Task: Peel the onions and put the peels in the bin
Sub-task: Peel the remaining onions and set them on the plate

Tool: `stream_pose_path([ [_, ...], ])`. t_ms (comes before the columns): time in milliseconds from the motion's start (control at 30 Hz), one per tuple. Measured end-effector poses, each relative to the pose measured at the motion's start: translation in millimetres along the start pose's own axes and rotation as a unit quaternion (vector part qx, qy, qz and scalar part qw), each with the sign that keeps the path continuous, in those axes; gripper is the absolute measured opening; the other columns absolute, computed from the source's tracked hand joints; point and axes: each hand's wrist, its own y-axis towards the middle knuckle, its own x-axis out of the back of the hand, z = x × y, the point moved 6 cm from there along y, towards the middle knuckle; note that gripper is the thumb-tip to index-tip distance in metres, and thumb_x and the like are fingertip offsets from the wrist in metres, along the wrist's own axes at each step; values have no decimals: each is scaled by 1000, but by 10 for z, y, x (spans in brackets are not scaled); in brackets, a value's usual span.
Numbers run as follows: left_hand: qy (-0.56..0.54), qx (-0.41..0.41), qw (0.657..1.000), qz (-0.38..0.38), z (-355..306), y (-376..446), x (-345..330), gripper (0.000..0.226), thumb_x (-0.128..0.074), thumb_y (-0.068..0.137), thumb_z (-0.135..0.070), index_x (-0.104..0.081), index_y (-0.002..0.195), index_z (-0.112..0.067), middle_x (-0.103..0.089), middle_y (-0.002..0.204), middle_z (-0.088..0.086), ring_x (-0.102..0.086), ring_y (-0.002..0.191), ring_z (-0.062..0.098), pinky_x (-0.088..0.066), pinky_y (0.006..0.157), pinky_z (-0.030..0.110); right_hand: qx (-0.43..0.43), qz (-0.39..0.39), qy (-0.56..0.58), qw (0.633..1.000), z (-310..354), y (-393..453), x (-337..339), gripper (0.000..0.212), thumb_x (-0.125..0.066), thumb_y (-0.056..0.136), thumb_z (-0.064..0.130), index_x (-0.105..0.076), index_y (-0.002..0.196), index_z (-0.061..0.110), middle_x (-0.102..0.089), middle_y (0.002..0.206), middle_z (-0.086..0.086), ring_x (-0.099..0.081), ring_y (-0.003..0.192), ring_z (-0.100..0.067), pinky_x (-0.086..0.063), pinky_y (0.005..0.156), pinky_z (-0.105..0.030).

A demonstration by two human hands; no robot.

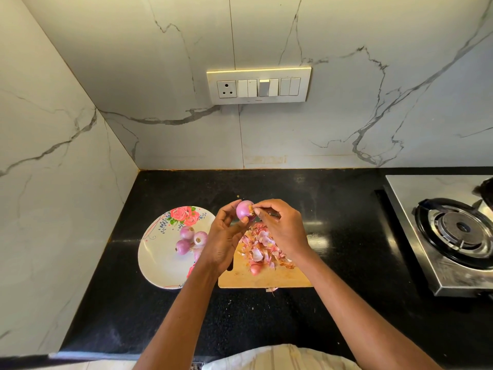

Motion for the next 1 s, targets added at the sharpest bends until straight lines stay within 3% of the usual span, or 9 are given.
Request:
stream_pose_path([
  [200, -59, 7, 998, -10, -35, -10, -67, 44, -69, 83, -14, -55, 125, -14, -70, 123, 15, -72, 107, 28, -61, 86, 32, 47, -3, -52, 998, 79, 10, -36, 12, -68, 97, 17, -71, 108, 13, -70, 104, 2, -64, 95, -2, -52, 82, -10],
  [500, 18, -8, 1000, -9, -45, 43, -40, 48, -64, 92, -22, -54, 137, -10, -67, 130, 9, -69, 114, 23, -56, 96, 33, -47, 16, 59, 997, 62, 13, -16, 17, -65, 99, 22, -68, 115, 18, -71, 111, 9, -65, 106, 1, -55, 90, -17],
  [600, 19, -18, 1000, 1, -67, 45, -30, 46, -64, 94, -14, -51, 138, -8, -68, 129, 9, -66, 119, 23, -56, 94, 30, -60, 24, 80, 995, 79, 24, -2, 27, -73, 93, 23, -67, 118, 16, -71, 113, 9, -66, 106, 2, -55, 90, -17],
  [733, 16, -14, 1000, 1, -50, 54, -6, 42, -67, 92, -4, -55, 132, -14, -67, 128, 11, -66, 119, 25, -57, 90, 29, -74, 19, 33, 997, 71, 40, 2, 33, -78, 89, 22, -66, 120, 17, -72, 109, 10, -66, 98, 7, -52, 81, -8],
  [867, 40, -32, 998, -25, -65, 52, 11, 29, -67, 93, -7, -58, 119, -18, -69, 119, 8, -70, 110, 22, -57, 85, 27, -73, 21, 2, 997, 64, 29, -26, 30, -78, 88, 17, -66, 115, 18, -77, 103, 7, -69, 90, 7, -52, 77, -6],
  [1000, 75, -56, 995, -26, -74, 54, 21, 30, -69, 92, -11, -56, 118, -20, -68, 117, 5, -70, 109, 21, -56, 86, 28, -55, 19, -30, 998, 92, 37, -33, 26, -77, 89, 13, -65, 112, 16, -77, 99, 6, -68, 84, 10, -51, 74, -5],
])
